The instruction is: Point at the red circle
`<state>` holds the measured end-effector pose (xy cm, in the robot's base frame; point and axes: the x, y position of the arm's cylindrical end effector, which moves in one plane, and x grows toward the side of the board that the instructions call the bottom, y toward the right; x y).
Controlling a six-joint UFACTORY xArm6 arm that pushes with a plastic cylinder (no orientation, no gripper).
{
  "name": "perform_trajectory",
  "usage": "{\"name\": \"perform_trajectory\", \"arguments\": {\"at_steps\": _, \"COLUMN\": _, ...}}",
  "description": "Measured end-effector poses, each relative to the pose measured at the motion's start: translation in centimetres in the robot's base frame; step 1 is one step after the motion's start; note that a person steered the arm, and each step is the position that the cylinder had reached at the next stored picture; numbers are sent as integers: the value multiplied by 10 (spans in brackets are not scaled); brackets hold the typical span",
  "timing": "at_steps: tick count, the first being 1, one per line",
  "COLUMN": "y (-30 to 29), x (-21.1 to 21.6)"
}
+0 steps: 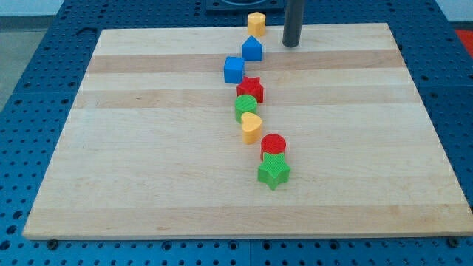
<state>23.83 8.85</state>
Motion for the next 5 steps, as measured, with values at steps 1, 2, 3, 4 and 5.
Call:
{"name": "perform_trajectory", "arguments": {"at_steps": 1, "y": 36, "x": 4}}
{"name": "perform_trajectory", "arguments": {"at_steps": 2, "y": 75, "x": 56}}
{"name": "perform_trajectory", "arguments": {"at_steps": 3, "y": 86, "x": 127}}
{"name": "perform_trajectory", "arguments": {"at_steps": 4, "y": 85, "x": 173}}
{"name": "perform_trajectory", "arguments": {"at_steps": 5, "y": 81, "x": 221}}
